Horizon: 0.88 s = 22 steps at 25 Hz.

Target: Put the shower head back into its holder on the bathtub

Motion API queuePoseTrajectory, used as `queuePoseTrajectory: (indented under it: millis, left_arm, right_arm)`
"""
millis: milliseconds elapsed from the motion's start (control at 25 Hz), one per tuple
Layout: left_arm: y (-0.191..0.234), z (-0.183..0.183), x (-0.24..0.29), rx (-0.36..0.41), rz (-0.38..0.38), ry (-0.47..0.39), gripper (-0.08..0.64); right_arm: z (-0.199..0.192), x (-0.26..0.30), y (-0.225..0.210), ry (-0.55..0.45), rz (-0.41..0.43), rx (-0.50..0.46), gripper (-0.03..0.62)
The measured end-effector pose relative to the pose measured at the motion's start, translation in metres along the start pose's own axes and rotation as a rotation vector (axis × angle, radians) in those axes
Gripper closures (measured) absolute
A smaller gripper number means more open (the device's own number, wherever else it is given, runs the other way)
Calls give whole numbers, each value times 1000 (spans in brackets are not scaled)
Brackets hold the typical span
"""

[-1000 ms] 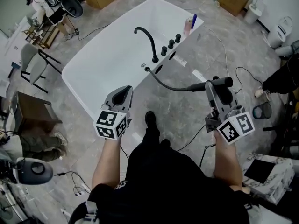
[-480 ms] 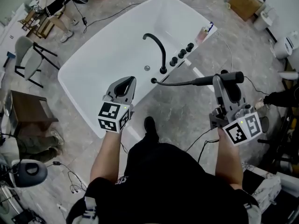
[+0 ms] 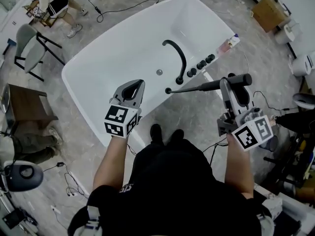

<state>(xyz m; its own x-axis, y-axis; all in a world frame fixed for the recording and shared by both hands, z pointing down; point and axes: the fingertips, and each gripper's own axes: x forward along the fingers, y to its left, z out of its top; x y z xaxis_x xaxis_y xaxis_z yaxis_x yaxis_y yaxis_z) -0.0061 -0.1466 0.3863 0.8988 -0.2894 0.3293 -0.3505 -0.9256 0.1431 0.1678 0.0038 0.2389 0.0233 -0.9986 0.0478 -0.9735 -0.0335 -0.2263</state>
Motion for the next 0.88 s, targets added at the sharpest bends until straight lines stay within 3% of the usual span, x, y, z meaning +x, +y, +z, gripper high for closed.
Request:
queuePoseTrajectory:
  millis: [160, 440, 880]
  left_arm:
    - [1, -3, 7, -11, 39, 11, 543]
    - [23, -3, 33, -51, 148, 55, 544]
    - [-12, 5, 82, -125, 321, 65, 544]
  right_arm:
    - [-9, 12, -11, 29, 44, 23, 443]
    - [-27, 80, -44, 109, 174, 59, 443]
    - [-54, 120, -90, 255, 438, 62, 443]
